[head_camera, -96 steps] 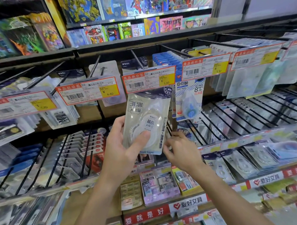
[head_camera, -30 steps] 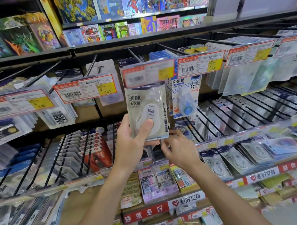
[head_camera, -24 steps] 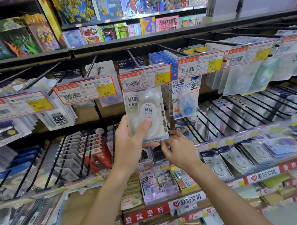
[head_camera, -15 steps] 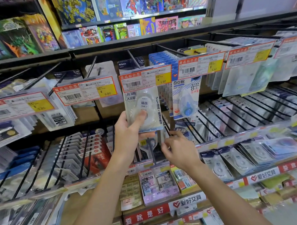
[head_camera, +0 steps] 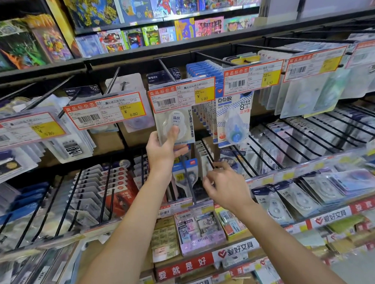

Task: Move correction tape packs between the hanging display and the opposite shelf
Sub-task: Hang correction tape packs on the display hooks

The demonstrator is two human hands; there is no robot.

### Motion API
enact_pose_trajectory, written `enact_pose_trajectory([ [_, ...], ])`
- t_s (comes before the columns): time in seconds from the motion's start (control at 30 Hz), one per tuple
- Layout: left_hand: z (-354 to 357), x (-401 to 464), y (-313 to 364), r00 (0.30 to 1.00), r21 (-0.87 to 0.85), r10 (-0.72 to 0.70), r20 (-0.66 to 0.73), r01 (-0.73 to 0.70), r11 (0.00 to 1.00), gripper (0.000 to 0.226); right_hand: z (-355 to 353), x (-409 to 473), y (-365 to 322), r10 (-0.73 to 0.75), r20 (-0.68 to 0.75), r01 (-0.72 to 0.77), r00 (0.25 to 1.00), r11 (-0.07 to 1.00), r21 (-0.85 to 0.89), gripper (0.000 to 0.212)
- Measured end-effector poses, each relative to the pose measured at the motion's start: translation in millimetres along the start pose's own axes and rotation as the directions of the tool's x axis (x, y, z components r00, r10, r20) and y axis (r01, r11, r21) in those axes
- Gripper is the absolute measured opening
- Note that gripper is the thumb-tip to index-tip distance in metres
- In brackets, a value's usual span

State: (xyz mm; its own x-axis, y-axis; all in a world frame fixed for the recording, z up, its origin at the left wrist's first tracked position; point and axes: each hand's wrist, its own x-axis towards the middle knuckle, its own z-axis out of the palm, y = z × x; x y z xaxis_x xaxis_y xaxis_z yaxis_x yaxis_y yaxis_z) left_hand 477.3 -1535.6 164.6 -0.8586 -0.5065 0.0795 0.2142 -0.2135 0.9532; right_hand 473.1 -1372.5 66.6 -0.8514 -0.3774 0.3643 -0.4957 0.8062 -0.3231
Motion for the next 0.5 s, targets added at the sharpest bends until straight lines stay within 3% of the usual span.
enact_pose_trajectory([
  [0.23, 2, 30, -9, 0.999, -0.018, 0.028, 0.018, -0.028, 0.999, 0.03, 1, 1, 1, -0.004, 0.012, 0.004, 1.0, 1.0, -0.024, 0.038],
  [0.5, 3, 59, -10, 0.998, 0.08, 0.037, 0.054, -0.041, 0.996, 0.038, 2, 0, 0, -0.015, -0.021, 0.015, 1.0, 1.0, -0.009, 0.044],
])
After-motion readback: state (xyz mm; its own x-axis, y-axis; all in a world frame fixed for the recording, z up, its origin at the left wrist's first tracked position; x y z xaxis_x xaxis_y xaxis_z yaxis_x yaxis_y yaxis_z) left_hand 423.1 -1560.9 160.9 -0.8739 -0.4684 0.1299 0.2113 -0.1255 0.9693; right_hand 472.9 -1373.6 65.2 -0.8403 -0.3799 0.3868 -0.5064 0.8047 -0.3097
